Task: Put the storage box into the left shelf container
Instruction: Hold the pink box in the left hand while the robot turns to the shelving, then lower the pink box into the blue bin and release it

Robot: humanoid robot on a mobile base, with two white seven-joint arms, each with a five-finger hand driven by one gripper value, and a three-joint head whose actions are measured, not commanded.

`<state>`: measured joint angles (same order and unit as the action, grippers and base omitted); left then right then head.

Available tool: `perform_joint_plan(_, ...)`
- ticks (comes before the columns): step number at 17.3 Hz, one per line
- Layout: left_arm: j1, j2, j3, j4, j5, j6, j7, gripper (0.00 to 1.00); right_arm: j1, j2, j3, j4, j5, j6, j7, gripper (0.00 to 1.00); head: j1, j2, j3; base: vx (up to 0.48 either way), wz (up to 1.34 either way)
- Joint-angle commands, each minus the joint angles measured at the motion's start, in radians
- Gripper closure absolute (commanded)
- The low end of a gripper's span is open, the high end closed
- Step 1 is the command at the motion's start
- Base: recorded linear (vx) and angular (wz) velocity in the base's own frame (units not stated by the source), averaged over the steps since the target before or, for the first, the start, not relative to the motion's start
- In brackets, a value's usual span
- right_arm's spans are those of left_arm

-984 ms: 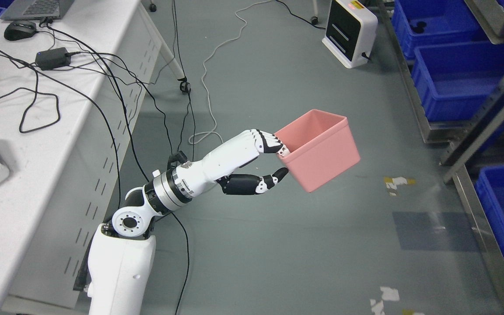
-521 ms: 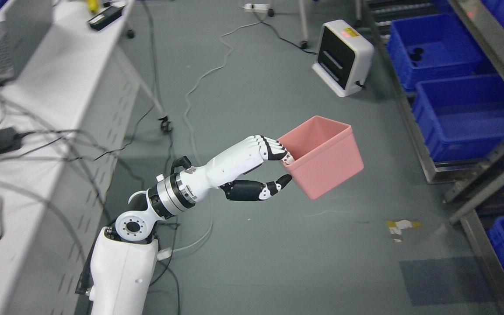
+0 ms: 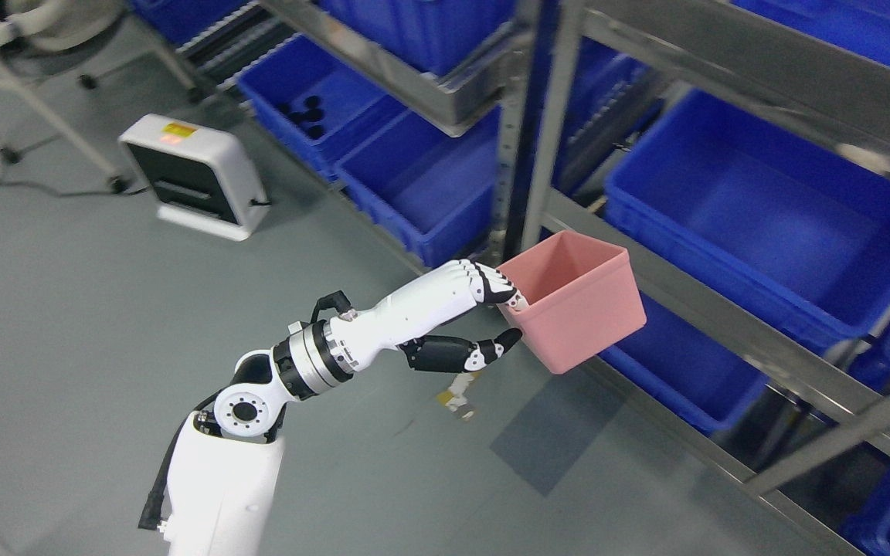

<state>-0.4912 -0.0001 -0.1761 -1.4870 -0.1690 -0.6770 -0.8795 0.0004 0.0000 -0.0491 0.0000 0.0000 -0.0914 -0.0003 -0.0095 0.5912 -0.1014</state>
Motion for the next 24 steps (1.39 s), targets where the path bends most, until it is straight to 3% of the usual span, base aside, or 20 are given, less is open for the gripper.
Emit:
perform_joint_plan(1,0.065,0.018,-0.045,0.004,-0.015,0.000,-0.006,0.99,0.007,-0.017,0.000,-0.017,-0.003,-0.001,0.000,0.00,0.0000,0.000,0.000,0.213,-1.12)
perform_joint_plan(9,0.063,0.018,0.062,0.121,-0.209,0.002,-0.023,0.98,0.007,-0.017,0.000,-0.017,-0.003,-0.001,0.000,0.00,0.0000,0.000,0.000,0.227,-0.76)
perform_joint_plan(15,-0.082,0.018,0.125,0.310,-0.430,0.000,-0.018,0.98,0.007,-0.017,0.000,-0.017,-0.003,-0.001,0.000,0.00,0.0000,0.000,0.000,0.154,-0.41)
perform_joint_plan(24,-0.213,0.018,0.225,0.447,-0.558,0.002,-0.009,0.98,0.007,-0.017,0.000,-0.017,-0.003,-0.001,0.000,0.00,0.0000,0.000,0.000,0.042,-0.12)
